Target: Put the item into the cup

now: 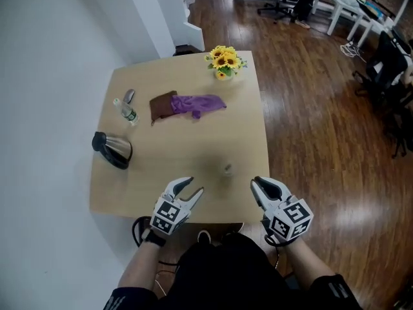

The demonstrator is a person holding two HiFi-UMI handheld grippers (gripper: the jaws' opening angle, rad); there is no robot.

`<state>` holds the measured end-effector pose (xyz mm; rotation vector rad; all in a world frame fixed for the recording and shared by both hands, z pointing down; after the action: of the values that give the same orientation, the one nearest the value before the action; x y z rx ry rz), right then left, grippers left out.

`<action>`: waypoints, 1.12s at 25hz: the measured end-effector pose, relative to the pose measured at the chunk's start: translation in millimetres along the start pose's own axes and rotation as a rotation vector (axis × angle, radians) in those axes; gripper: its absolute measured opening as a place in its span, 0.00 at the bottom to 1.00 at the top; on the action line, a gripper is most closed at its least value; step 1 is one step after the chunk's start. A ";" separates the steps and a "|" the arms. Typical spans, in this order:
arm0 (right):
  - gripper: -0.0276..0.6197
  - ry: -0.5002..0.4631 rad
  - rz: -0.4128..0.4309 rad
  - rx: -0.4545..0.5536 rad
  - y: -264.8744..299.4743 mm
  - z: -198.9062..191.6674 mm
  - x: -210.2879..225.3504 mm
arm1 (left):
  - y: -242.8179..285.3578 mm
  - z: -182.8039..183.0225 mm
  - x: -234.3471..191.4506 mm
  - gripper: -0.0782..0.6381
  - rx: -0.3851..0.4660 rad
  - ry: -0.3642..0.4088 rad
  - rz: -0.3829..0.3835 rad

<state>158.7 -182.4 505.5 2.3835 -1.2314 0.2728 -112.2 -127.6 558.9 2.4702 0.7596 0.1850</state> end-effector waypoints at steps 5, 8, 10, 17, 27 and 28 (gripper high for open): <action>0.13 -0.013 0.059 0.024 -4.7 -0.8 -54.5 | -61.2 -5.8 10.5 0.36 0.064 0.003 0.017; 0.11 -0.024 0.062 0.040 -10.4 -9.7 -91.2 | -98.5 -17.3 26.4 0.36 0.102 0.033 0.002; 0.08 -0.026 0.049 0.057 -17.0 -18.8 -120.2 | -129.0 -29.5 33.9 0.36 0.129 0.038 0.004; 0.06 -0.026 0.002 0.099 -60.4 -57.0 -223.2 | -230.5 -83.8 67.3 0.36 0.158 0.009 -0.010; 0.05 -0.040 -0.032 0.088 -116.3 -89.5 -299.8 | -299.6 -100.3 113.8 0.36 0.201 0.042 -0.055; 0.05 -0.055 -0.030 0.088 -119.8 -90.0 -304.3 | -302.8 -98.8 117.1 0.36 0.217 0.042 -0.057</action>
<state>80.7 140.8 438.3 2.4974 -1.2305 0.2587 -188.0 192.7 476.1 2.6515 0.9090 0.1404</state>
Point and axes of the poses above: the fingertips, and each gripper's own axes: y forward along the fingers, x to its right, z out of its top, the point moved 8 cm from there along -y, backward along the fingers
